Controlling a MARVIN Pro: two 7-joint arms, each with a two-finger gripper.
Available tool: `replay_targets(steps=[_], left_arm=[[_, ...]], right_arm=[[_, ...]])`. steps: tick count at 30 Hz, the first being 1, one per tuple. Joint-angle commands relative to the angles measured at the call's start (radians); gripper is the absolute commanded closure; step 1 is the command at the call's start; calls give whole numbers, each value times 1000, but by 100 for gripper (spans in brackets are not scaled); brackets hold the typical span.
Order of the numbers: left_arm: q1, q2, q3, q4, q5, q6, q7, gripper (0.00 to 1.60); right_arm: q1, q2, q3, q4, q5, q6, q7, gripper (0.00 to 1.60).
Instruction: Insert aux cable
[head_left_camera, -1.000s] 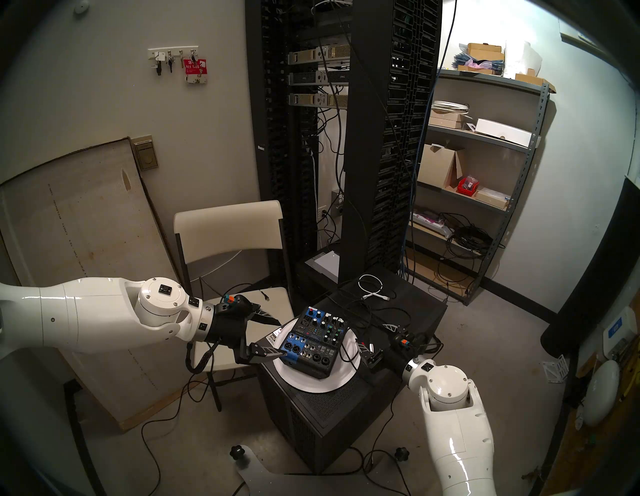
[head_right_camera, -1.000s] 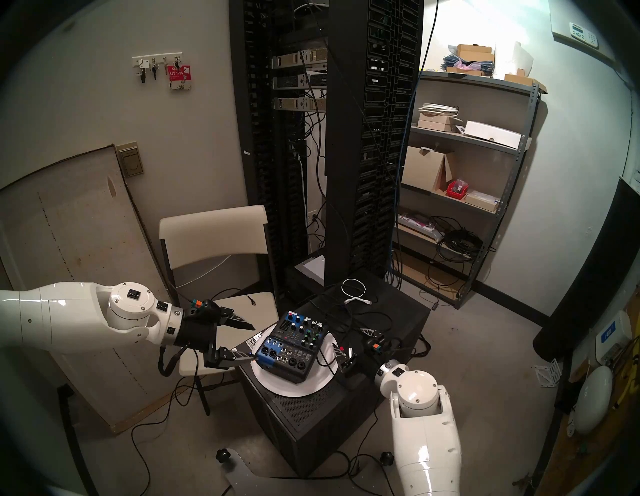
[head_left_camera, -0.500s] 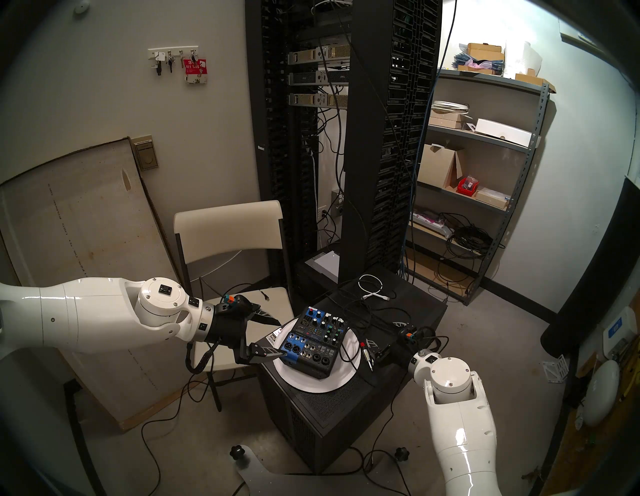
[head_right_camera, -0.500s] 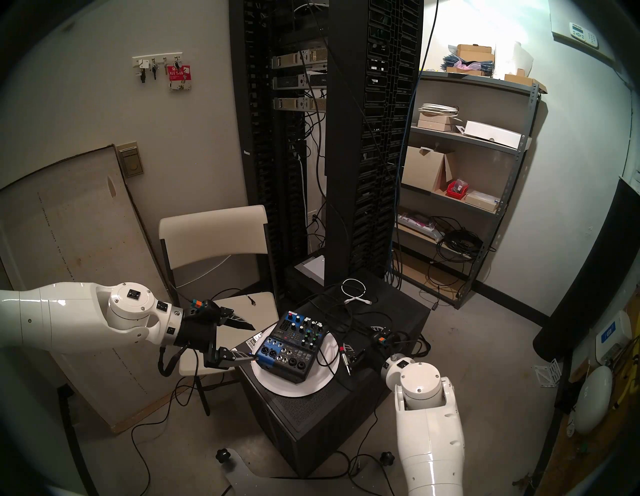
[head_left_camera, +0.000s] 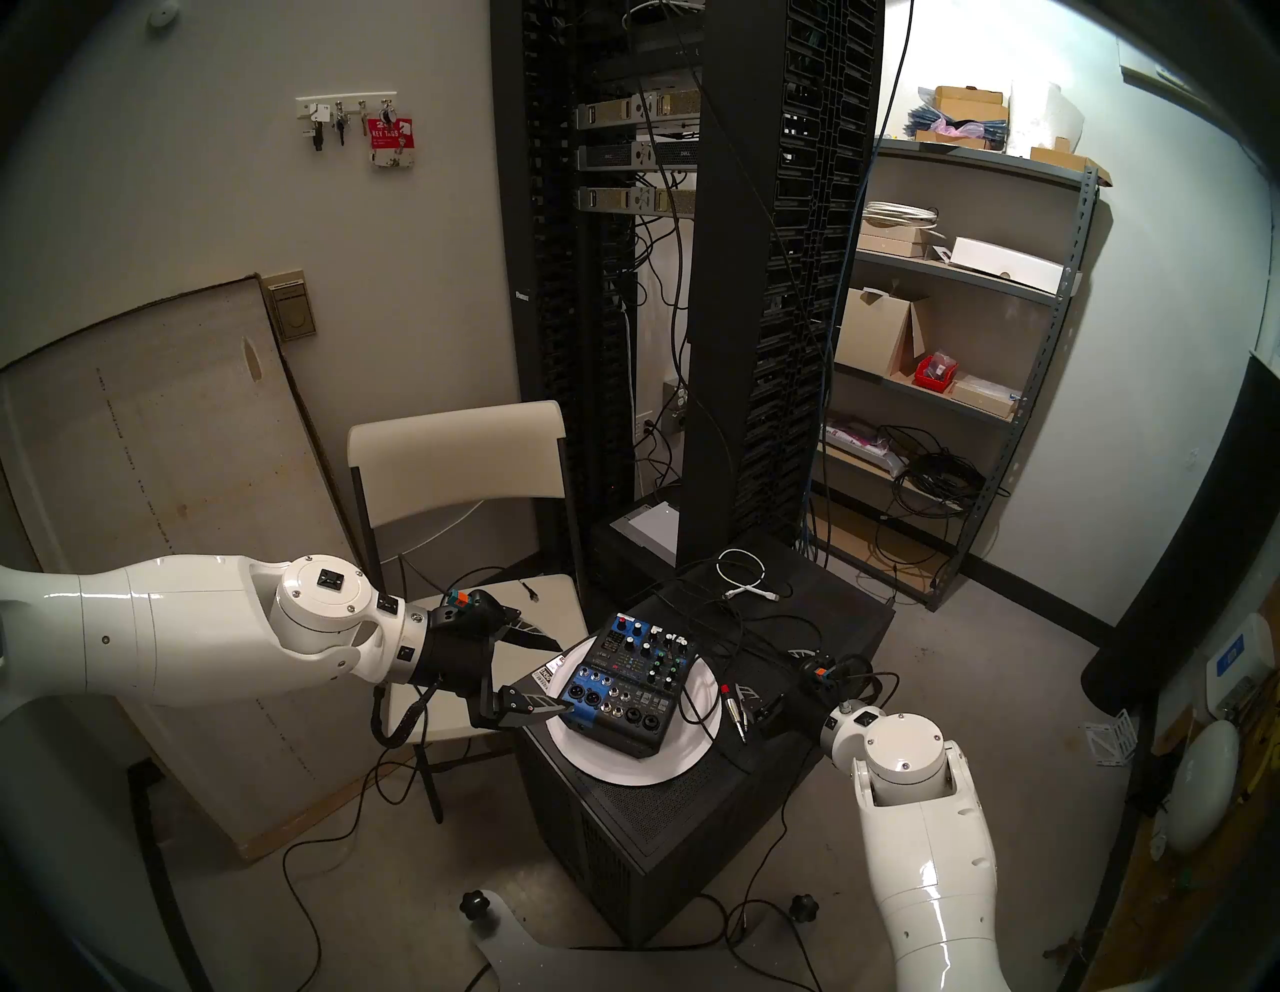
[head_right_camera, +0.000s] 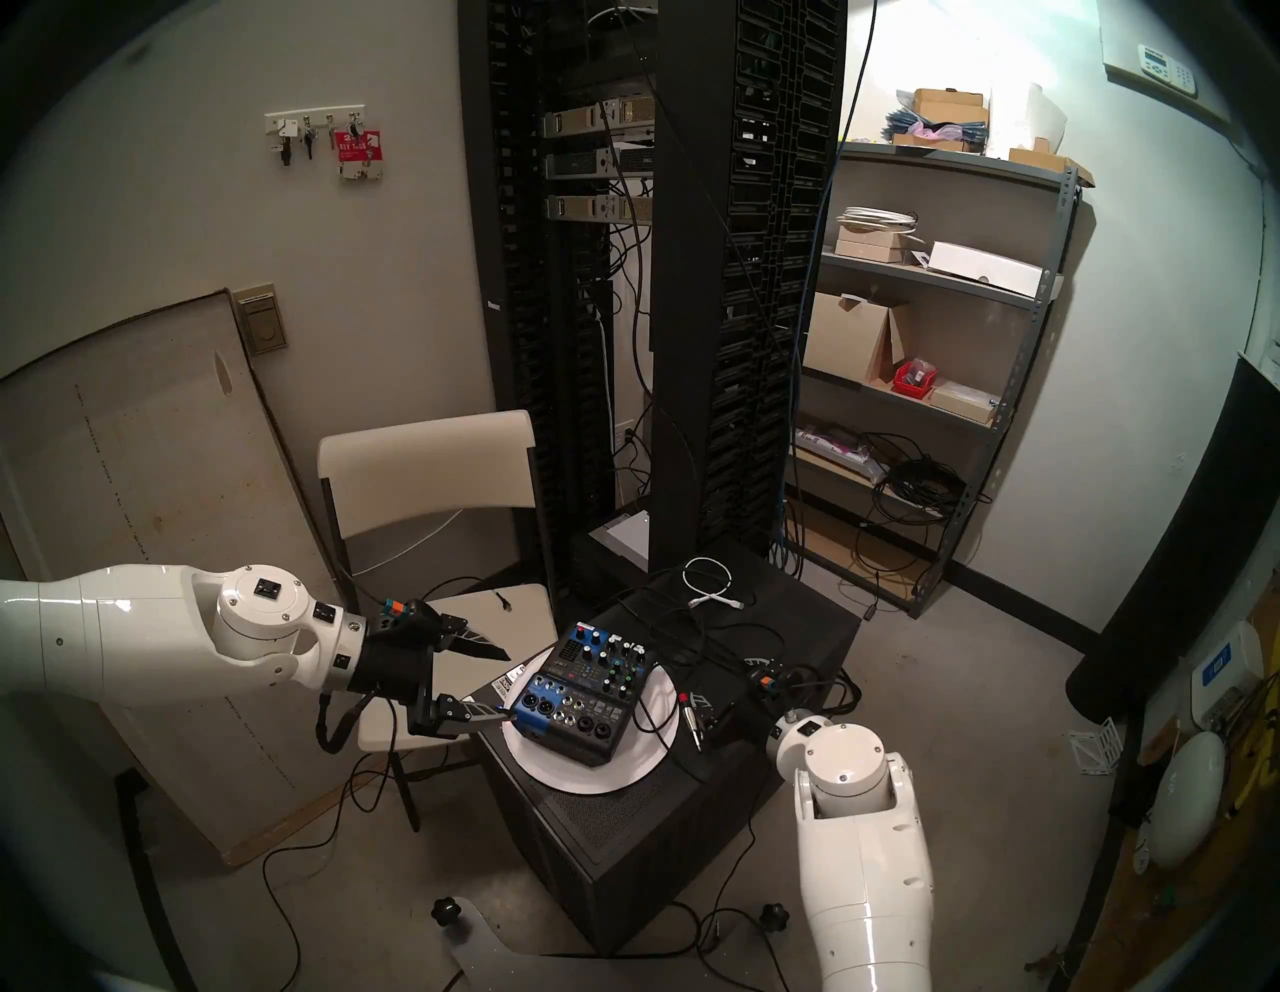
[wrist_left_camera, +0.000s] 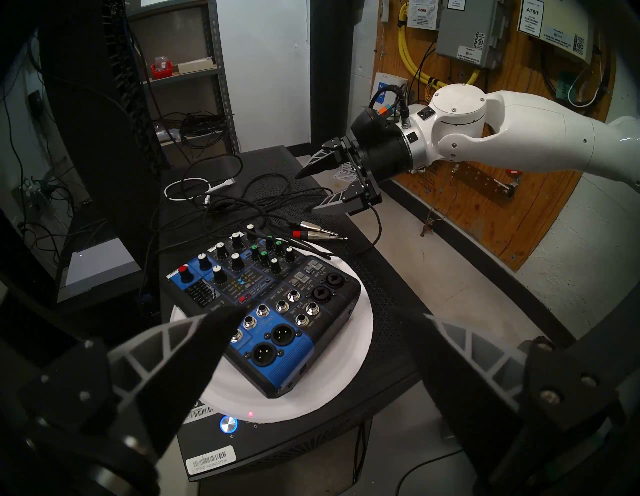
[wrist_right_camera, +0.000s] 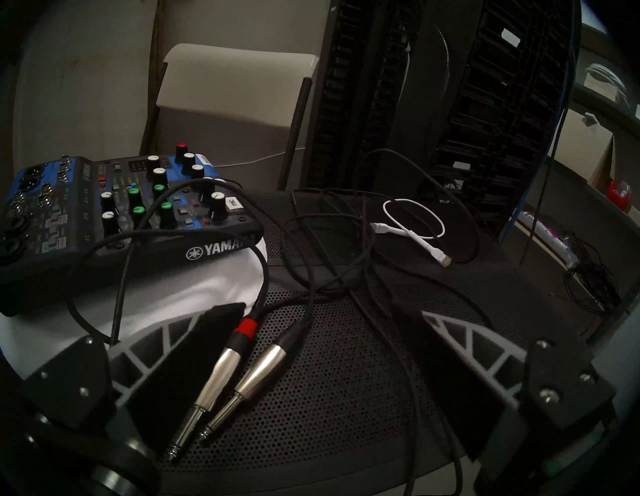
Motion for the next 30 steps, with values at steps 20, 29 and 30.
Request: replay_targets(steps=[20,29,30], left_arm=[[-13,-2,-11,0,0,-3,0,0],[-13,-2,-11,0,0,-3,0,0],[-13,-2,-11,0,0,-3,0,0]], right_arm=[[93,8,-41,97,-33,-5,-12,80],[109,13,-45,126,-42,4,-12,57],[109,14,-46,127,-43,4,-13,53]])
